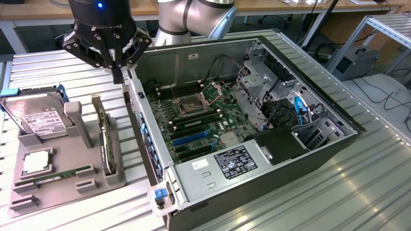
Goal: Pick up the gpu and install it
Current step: 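Reach for the gpu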
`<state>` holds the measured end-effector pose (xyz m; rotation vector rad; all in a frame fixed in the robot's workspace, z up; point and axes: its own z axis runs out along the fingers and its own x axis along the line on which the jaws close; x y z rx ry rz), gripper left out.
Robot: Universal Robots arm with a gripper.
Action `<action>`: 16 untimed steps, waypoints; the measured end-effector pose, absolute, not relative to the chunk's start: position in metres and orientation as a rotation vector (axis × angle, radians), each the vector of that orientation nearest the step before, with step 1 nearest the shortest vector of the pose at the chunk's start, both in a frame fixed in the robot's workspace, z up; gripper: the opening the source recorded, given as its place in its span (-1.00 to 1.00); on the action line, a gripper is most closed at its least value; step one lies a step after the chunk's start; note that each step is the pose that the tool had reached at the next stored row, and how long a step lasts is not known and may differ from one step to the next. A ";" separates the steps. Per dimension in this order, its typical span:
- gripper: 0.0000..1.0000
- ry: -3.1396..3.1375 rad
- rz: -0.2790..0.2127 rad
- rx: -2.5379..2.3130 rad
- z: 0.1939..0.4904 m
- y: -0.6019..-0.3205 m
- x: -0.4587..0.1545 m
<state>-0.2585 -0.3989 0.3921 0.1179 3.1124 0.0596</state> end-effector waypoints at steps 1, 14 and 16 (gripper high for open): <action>-0.79 3.112 0.060 0.118 0.392 -0.399 -0.259; -0.79 3.112 0.059 0.118 0.392 -0.399 -0.263; -0.79 3.112 0.059 0.118 0.392 -0.399 -0.263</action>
